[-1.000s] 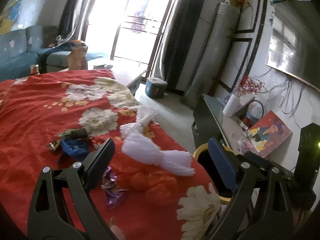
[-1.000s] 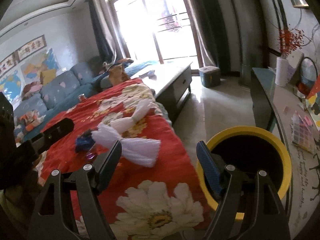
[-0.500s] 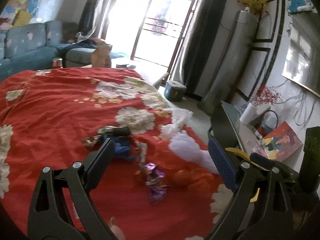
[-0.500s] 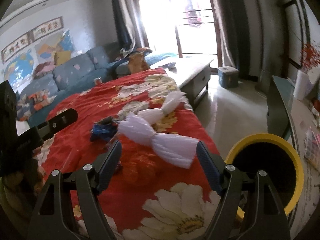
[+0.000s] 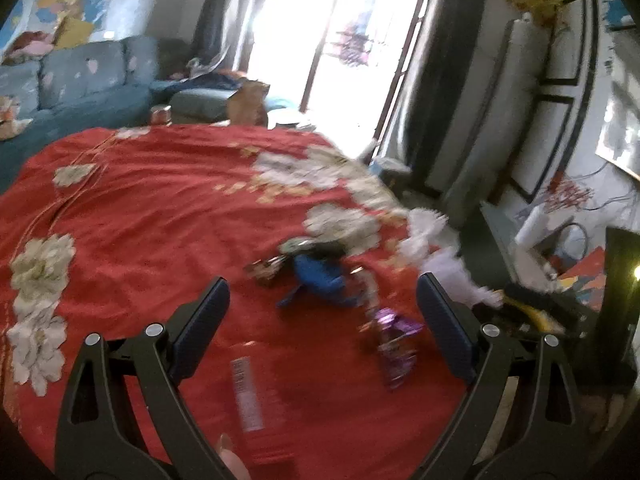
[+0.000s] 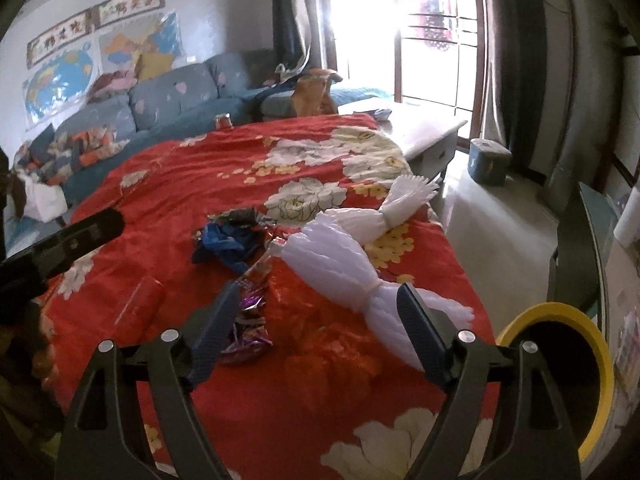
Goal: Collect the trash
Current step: 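Grasp the red can with the left tool while the right tool grasps the white crinkled paper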
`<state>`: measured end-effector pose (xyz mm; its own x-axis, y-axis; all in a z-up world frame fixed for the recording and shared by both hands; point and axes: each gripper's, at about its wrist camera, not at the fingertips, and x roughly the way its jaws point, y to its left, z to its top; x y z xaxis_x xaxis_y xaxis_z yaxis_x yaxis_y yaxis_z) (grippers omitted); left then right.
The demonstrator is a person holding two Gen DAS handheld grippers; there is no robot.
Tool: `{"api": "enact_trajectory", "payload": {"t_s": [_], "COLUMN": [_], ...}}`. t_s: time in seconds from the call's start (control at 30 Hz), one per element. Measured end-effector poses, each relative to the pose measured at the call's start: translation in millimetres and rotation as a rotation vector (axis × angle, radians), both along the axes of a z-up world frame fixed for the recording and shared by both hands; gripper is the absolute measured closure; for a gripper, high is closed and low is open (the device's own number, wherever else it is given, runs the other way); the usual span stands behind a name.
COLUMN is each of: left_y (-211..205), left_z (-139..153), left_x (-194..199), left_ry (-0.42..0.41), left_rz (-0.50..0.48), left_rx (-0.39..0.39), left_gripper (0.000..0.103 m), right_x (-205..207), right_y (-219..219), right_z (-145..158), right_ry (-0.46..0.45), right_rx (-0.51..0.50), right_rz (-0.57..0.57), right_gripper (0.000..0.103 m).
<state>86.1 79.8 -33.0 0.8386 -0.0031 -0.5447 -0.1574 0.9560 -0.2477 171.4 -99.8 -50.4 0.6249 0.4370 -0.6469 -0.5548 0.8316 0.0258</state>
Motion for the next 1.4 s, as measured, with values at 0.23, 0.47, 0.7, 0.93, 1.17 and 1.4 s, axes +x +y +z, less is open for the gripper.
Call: {"api": "enact_trajectory", "payload": {"t_s": [0.23,0.47,0.7,0.93,1.17,1.4], "left_y": [26,26,15,15,14,6], "left_z": [-33,-58,-74,-76,-56,-25], "left_x": [-5,-13,-13,-12,-16,-21], "left_ry": [0.116,0.176,0.240,0.248,0.169,0.071], "left_rz": [0.033,0.017,-0.010,-0.025,-0.053,-0.079], "left_rx": [-0.020,-0.085,-0.083,-0.082,-0.082,-0.070], "left_gripper": [0.017,0.029,0.061,0.073,0.074,0.075], "right_x": [27,39,30,16,4,-3], "right_y": [13,12,3,-14,-26,-41], "right_z": [-14,-25,-22,-7,9,18], "right_ry": [0.032,0.078,0.084,0.078,0.063,0.047], "right_rx": [-0.054,-0.040,0.013,0.122,0.204,0.267], "right_rz": [0.015,0.006,0.013,0.001,-0.002,-0.037], "right_gripper": [0.025,0.045,0.071,0.074,0.074,0.075]}}
